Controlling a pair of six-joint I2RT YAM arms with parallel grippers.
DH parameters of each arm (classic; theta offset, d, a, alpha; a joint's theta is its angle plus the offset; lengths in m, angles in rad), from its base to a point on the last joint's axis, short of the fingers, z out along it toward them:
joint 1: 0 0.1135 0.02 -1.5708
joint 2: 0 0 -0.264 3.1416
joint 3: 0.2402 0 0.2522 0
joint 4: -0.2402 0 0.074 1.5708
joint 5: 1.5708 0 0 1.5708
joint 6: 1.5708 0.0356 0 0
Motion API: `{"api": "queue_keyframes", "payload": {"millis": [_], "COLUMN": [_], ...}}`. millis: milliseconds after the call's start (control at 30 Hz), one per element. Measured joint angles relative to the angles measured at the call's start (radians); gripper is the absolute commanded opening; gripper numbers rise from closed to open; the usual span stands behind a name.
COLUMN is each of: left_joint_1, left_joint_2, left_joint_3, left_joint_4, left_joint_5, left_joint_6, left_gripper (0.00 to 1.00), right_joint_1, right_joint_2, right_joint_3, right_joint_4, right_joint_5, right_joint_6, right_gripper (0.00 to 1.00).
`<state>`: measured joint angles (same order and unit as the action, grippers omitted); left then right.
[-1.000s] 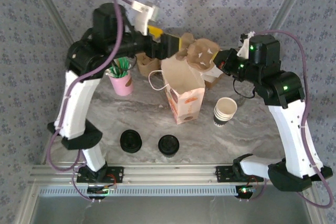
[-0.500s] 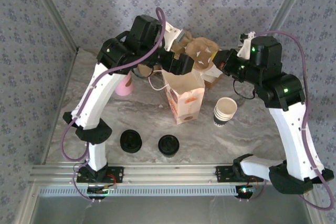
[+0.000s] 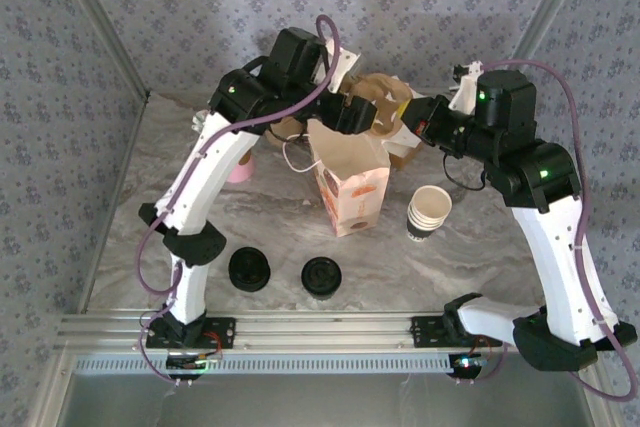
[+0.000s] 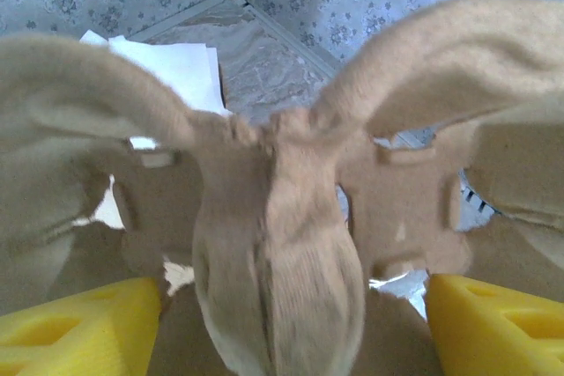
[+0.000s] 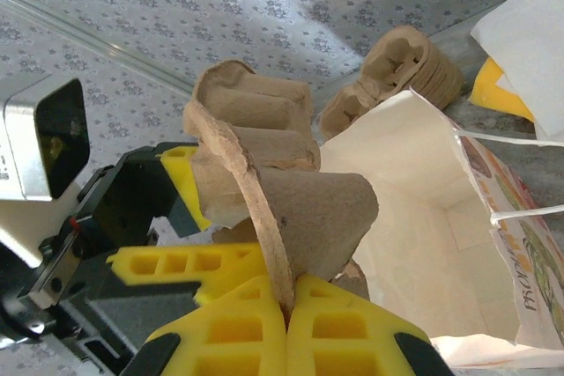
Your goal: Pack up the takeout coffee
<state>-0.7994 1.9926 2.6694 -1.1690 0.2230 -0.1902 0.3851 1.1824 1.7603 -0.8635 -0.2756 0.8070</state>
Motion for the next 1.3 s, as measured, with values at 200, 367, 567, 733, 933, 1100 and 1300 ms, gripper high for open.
{"api": "queue_keyframes", "payload": {"millis": [200, 367, 567, 733, 933, 1100, 1300], "left_joint_1": [0.001, 0.001, 0.004, 0.007, 0.007, 0.007, 0.007], "left_joint_2": [0.007, 0.007, 0.007, 0.007, 0.007, 0.007, 0.007], "left_joint_3": [0.008, 0.013, 0.013, 0.013, 0.013, 0.013, 0.013], "left_joint_4": [0.008, 0.018, 0.021, 0.021, 0.021, 0.023, 0.028], "left_joint_5": [0.0, 0.0, -0.003, -0.002, -0.003, -0.009, -0.052], "left_joint_6": [0.005, 0.007, 0.005, 0.005, 0.003, 0.004, 0.018], "left_gripper": [0.59, 0.46, 0.37, 0.31, 0.25, 0.23, 0.22], "right_joint_1": [0.002, 0.004, 0.004, 0.004, 0.003, 0.003, -0.01], "right_joint_2": [0.0, 0.0, 0.0, 0.002, 0.006, 0.012, 0.01], "right_joint_3": [-0.008, -0.011, -0.01, -0.01, -0.01, -0.007, 0.026], "right_joint_4": [0.002, 0.005, 0.005, 0.008, 0.008, 0.006, -0.022], "right_joint_5": [-0.008, -0.011, -0.013, -0.013, -0.013, -0.013, -0.004], "right_joint_6": [0.0, 0.0, 0.0, 0.0, 0.0, -0.005, -0.027], "right_gripper": [0.0, 0.0, 0.0, 0.0, 0.05, 0.23, 0.31]}}
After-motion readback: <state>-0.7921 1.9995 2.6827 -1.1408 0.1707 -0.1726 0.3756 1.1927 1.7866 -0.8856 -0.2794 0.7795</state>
